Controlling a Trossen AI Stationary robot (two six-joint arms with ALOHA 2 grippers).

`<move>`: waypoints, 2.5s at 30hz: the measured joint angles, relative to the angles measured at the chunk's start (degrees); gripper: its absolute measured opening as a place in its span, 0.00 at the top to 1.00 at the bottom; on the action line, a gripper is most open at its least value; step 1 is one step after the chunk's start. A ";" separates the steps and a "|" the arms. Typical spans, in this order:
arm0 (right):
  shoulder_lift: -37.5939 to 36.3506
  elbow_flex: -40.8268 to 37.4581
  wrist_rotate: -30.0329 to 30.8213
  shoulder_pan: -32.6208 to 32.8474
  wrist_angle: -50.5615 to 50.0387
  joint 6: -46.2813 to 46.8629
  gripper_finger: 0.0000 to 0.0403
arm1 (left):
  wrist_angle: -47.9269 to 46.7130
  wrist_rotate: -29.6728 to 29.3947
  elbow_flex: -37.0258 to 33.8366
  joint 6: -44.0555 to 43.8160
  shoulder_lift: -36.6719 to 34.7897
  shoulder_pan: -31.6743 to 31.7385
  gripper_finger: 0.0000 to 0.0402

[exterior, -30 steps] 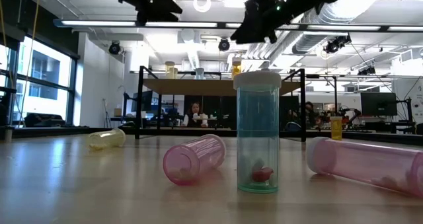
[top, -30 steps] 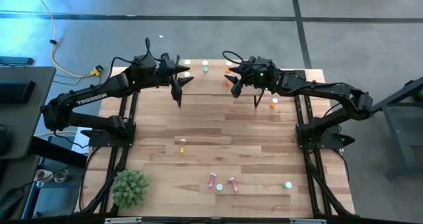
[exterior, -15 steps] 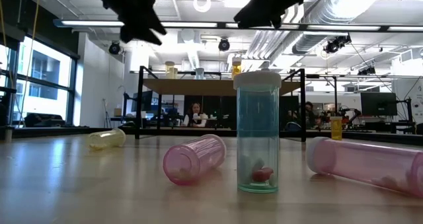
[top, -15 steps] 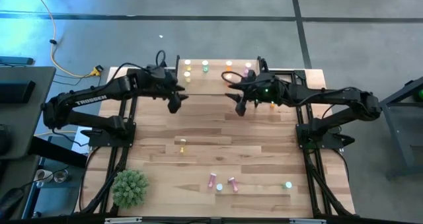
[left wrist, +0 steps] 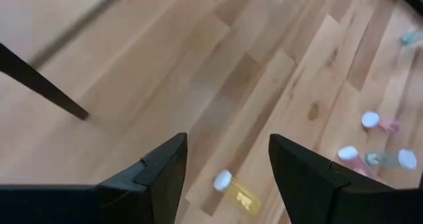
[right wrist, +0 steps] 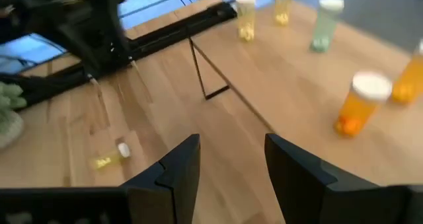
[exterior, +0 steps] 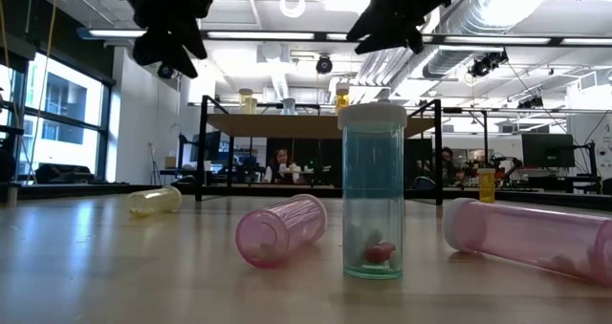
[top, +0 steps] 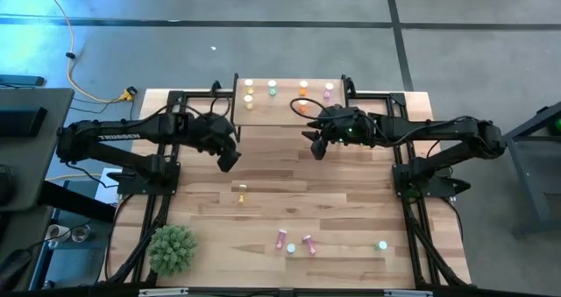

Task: Pick and place medicine bottles onto shelf by color
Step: Put the right pink pill bottle on the shelf aligned with the other pink pill bottle

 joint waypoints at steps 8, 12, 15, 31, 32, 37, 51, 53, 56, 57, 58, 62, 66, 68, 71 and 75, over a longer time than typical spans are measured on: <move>0.02 0.00 -2.96 2.01 -8.08 18.00 0.60 | -2.60 -1.17 0.00 -5.43 0.00 -6.82 0.49; 0.02 0.00 -1.12 3.68 -18.16 23.75 0.60 | -2.74 -2.98 0.00 -5.43 0.00 -9.77 0.49; 0.04 0.00 0.38 4.79 -24.94 29.19 0.60 | -2.74 -5.04 0.00 -5.43 0.00 -11.40 0.49; 0.30 0.01 -7.79 22.72 -24.04 50.34 0.60 | -2.71 -6.70 0.00 -5.41 0.00 -13.15 0.49; 0.52 0.02 -7.74 24.20 -23.18 52.09 0.60 | -2.69 -6.73 0.00 -5.39 0.00 -13.15 0.49; 2.82 0.02 -6.78 30.46 -16.15 57.46 0.60 | -2.64 -8.35 0.00 -5.39 -0.02 -13.15 0.49; 10.93 0.02 -7.76 37.86 7.77 63.05 0.60 | -1.56 -10.68 -0.02 -4.76 -0.02 -13.01 0.49; 10.93 0.10 -7.77 38.06 10.13 63.05 0.60 | -1.49 -11.33 -0.02 -4.82 -0.02 -13.01 0.49; 11.02 2.76 -7.79 38.12 7.90 62.63 0.60 | -1.49 -11.40 -0.02 -4.88 -0.02 -13.01 0.49; 11.02 4.31 -7.66 38.12 6.02 61.99 0.60 | -1.49 -11.39 -0.02 -4.91 -0.02 -13.01 0.49; 11.02 6.06 -7.21 38.12 3.55 61.24 0.60 | -1.49 -11.39 -0.02 -4.91 -0.02 -13.01 0.49; 11.29 12.88 -3.66 38.10 -9.03 57.98 0.60 | -1.49 -11.39 -0.02 -4.91 -0.02 -13.01 0.49; 13.17 16.40 -2.79 38.10 -20.10 57.89 0.60 | -1.49 -11.39 -0.02 -4.91 -0.02 -13.01 0.49; 14.54 16.61 -4.25 38.10 -22.32 57.94 0.60 | -1.49 -11.39 -0.02 -4.91 -0.02 -13.01 0.49; 17.50 16.61 -8.49 38.12 -23.82 58.32 0.60 | -1.51 -11.39 -0.02 -4.91 -0.02 -13.01 0.49; 21.94 16.61 -14.12 38.12 -23.98 58.63 0.60 | -1.53 -11.39 -0.02 -4.91 -0.02 -13.01 0.49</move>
